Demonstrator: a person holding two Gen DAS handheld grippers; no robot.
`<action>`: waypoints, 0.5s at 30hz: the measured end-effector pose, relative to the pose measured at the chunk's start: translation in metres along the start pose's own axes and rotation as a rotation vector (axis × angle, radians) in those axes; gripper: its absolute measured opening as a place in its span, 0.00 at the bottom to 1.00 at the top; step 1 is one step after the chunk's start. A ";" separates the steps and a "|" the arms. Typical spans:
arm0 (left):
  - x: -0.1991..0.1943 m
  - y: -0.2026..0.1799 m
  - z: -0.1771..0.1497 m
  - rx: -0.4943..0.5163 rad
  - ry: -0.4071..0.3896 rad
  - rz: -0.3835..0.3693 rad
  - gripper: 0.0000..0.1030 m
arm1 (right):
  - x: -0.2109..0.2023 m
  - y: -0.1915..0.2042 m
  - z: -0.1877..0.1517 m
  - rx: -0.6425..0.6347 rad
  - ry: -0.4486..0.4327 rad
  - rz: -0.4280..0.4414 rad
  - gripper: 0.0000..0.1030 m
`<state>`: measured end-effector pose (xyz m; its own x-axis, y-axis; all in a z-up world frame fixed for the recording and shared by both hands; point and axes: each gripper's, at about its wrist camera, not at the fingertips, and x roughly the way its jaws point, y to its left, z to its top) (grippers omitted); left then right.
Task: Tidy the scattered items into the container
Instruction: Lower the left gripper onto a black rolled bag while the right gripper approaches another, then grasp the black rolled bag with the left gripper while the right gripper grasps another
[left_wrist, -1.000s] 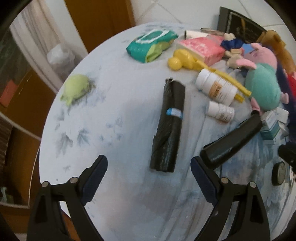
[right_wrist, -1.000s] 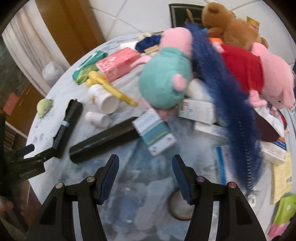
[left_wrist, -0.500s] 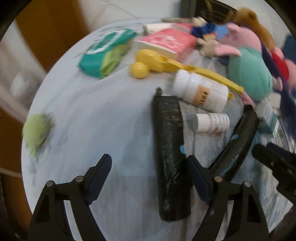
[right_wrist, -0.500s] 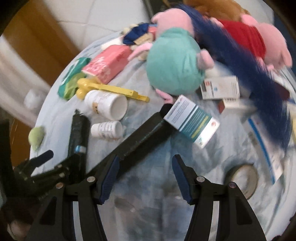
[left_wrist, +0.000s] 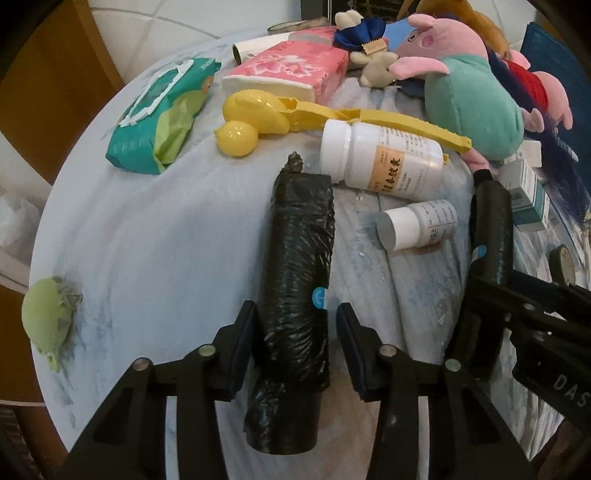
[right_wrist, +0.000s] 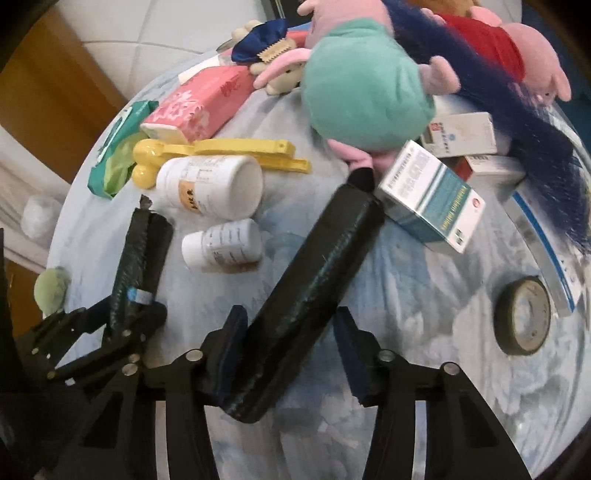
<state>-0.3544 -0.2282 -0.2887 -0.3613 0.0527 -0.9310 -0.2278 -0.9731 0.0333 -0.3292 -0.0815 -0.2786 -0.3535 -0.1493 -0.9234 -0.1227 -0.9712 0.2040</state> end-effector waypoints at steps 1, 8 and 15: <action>0.000 0.000 0.000 0.002 -0.004 -0.001 0.43 | 0.001 0.000 0.000 0.004 -0.001 0.000 0.46; -0.003 0.004 -0.006 0.008 -0.034 -0.015 0.33 | 0.006 0.004 -0.003 -0.014 -0.029 -0.071 0.47; -0.025 0.001 -0.015 0.022 -0.075 -0.040 0.33 | -0.004 0.014 -0.014 -0.043 -0.041 -0.093 0.38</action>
<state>-0.3319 -0.2334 -0.2711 -0.4183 0.1086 -0.9018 -0.2627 -0.9649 0.0057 -0.3165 -0.0974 -0.2768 -0.3805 -0.0509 -0.9234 -0.1171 -0.9878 0.1027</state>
